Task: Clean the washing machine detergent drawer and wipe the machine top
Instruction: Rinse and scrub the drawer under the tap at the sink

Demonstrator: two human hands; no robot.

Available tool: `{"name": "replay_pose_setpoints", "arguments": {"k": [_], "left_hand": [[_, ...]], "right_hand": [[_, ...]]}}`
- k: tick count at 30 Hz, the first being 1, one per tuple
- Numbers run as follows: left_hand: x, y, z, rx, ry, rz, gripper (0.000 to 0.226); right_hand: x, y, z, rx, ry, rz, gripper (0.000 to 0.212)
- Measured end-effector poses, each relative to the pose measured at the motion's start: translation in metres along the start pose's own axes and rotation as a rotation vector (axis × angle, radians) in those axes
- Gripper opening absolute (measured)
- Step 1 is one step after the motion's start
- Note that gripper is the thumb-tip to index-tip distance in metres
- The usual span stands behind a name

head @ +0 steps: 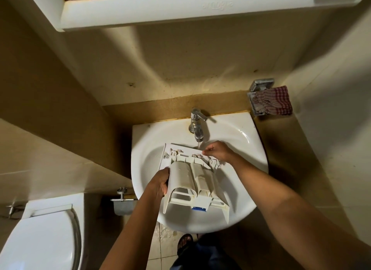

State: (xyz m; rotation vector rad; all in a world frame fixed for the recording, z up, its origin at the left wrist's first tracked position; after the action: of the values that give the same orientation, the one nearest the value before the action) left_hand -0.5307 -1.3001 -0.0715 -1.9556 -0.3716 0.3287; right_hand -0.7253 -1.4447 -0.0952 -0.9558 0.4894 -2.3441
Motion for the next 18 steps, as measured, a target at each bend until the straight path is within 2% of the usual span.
{"name": "replay_pose_setpoints", "arguments": {"k": [4,7,10,12,16,18], "left_hand": [[0.01,0.003,0.001,-0.024,-0.016,-0.023,0.029],[0.013,0.001,0.004,-0.042,-0.085,-0.028,0.026],[0.01,-0.002,0.011,-0.025,-0.158,-0.033,0.024],[0.008,-0.004,0.015,-0.029,-0.219,-0.025,0.025],[0.015,-0.007,0.025,-0.021,-0.301,-0.073,0.023],[0.017,-0.009,0.026,-0.015,-0.327,-0.087,0.021]], "right_hand": [[-0.001,-0.011,-0.019,-0.144,0.147,-0.034,0.004],[-0.008,-0.012,-0.011,-0.142,0.275,-0.216,0.017],[-0.016,-0.012,0.0,-0.182,0.524,-0.326,0.016],[-0.023,-0.012,0.005,-0.232,0.673,-0.343,0.018],[-0.025,-0.013,0.023,-0.224,0.756,-0.354,0.012],[-0.026,-0.015,0.027,-0.27,0.841,-0.272,0.024]]}}
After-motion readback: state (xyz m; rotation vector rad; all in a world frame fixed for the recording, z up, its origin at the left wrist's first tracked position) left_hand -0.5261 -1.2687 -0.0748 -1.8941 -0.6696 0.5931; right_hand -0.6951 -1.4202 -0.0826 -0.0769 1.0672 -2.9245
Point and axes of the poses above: each hand's wrist, its own y-axis towards the middle knuckle, its own x-axis out of the back of the hand, z = x × y, the point moved 4 cm from there along y, towards the middle knuckle
